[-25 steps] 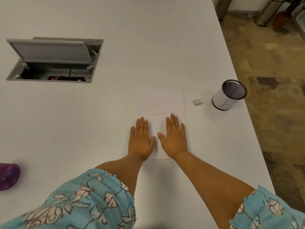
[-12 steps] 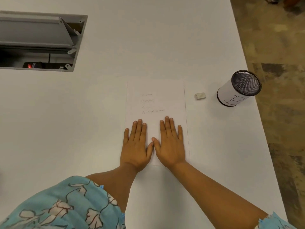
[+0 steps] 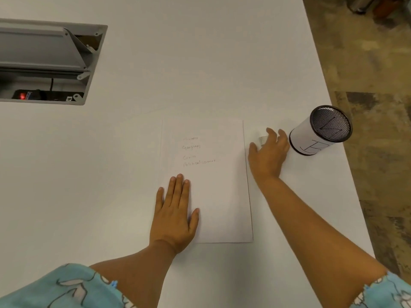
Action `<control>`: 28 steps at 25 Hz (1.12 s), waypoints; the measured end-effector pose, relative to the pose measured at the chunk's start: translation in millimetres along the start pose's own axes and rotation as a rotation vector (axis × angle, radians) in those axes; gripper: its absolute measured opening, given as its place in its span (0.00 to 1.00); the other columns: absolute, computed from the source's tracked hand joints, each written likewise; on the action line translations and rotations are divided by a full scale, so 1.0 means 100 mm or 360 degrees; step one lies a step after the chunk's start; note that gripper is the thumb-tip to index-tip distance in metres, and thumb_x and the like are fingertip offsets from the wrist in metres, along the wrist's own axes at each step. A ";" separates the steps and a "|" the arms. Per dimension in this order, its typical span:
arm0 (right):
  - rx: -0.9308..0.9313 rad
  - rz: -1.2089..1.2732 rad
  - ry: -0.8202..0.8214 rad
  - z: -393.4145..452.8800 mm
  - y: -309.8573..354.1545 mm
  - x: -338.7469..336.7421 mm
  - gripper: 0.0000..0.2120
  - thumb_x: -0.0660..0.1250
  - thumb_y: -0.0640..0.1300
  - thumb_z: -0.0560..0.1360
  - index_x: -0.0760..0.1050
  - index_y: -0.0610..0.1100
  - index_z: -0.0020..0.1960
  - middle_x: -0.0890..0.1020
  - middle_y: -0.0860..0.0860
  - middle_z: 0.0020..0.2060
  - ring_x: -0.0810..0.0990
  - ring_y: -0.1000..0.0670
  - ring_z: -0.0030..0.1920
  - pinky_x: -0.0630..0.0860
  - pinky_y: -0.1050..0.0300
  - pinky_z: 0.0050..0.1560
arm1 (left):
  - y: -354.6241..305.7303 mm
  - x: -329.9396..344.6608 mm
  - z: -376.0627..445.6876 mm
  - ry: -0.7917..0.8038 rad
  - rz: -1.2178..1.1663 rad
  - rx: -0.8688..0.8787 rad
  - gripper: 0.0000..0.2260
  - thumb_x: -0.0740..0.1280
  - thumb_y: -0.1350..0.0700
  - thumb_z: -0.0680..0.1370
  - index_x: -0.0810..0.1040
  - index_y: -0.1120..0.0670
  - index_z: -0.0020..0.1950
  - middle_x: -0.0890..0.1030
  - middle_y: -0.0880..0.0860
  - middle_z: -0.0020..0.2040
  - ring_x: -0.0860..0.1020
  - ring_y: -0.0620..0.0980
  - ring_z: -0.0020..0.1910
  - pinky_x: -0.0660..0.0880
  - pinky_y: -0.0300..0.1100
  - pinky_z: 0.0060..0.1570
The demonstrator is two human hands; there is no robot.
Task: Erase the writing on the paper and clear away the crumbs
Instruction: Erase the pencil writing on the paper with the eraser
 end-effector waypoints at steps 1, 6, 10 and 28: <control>-0.0006 -0.0011 0.0022 0.05 -0.04 0.03 0.24 0.66 0.41 0.72 0.64 0.40 0.66 0.62 0.39 0.68 0.60 0.40 0.68 0.61 0.47 0.65 | 0.00 -0.01 0.00 0.0006 0.0002 0.0000 0.29 0.44 0.44 0.77 0.48 0.57 0.75 0.49 0.55 0.76 0.47 0.54 0.75 0.42 0.51 0.71; -0.0144 0.0090 0.0082 0.13 -0.11 0.05 0.14 0.62 0.39 0.75 0.72 0.39 0.61 0.73 0.40 0.58 0.67 0.41 0.60 0.68 0.54 0.57 | -0.01 -0.02 0.00 0.0014 0.0011 0.0021 0.29 0.47 0.45 0.78 0.51 0.59 0.75 0.51 0.56 0.76 0.49 0.55 0.75 0.44 0.51 0.70; -0.0123 0.0453 -0.0073 -0.25 0.11 -0.01 0.14 0.66 0.50 0.73 0.73 0.44 0.56 0.77 0.45 0.46 0.75 0.47 0.46 0.71 0.59 0.47 | 0.00 -0.01 0.01 0.0029 0.0017 0.0017 0.29 0.48 0.45 0.78 0.52 0.59 0.75 0.52 0.56 0.76 0.49 0.55 0.74 0.46 0.52 0.70; -0.0383 0.0807 0.0475 -1.15 0.65 0.69 0.06 0.71 0.42 0.68 0.77 0.47 0.45 0.72 0.57 0.42 0.75 0.61 0.39 0.74 0.73 0.40 | 0.00 0.04 0.02 0.0028 0.0051 0.0012 0.30 0.50 0.44 0.77 0.54 0.58 0.75 0.58 0.57 0.74 0.54 0.56 0.74 0.52 0.55 0.68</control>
Point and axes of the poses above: each hand's wrist, its own z-axis towards the middle knuckle, its own x-axis out of the palm, y = z × x, the point moved 4 cm from there along z, towards the middle knuckle
